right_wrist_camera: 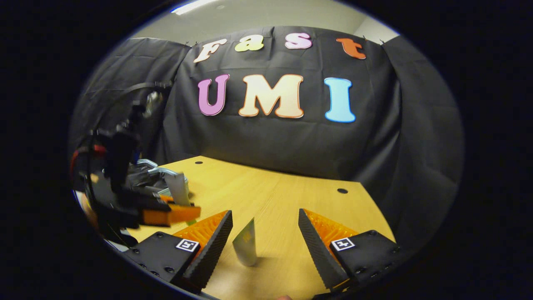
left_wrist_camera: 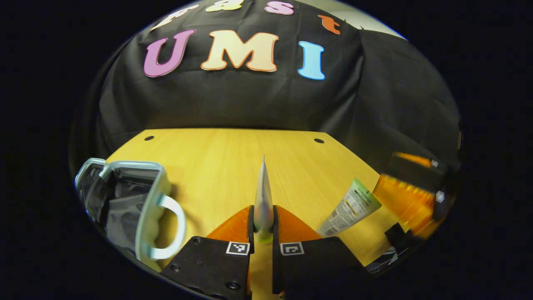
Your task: First open the suitcase, pack the skin care products into it, and then close the suitcase.
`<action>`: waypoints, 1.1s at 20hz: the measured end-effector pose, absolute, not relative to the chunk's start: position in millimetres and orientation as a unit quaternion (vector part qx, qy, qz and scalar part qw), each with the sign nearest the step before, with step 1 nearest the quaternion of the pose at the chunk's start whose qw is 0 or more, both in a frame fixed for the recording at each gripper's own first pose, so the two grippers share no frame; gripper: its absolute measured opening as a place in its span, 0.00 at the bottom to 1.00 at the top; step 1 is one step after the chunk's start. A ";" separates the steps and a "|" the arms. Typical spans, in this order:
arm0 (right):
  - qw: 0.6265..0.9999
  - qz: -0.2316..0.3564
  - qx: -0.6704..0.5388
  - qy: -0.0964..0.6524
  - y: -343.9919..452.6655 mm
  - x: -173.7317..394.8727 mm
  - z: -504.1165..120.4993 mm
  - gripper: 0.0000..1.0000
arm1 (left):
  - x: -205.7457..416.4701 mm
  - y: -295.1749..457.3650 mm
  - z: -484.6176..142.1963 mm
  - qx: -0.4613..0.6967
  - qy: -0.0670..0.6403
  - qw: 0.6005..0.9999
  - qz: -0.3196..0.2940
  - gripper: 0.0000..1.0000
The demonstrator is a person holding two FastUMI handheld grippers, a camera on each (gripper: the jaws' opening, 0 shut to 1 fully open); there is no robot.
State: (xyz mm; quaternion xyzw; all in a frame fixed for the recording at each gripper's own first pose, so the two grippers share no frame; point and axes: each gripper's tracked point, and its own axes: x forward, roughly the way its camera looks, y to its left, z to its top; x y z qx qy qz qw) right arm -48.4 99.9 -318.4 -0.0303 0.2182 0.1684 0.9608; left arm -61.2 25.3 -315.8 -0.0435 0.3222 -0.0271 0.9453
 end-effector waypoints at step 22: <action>0.905 0.214 0.001 0.367 153.4 -49.4 -409.2 0.27 | -149.3 237.7 -291.4 0.012 0.431 0.888 0.160 0.12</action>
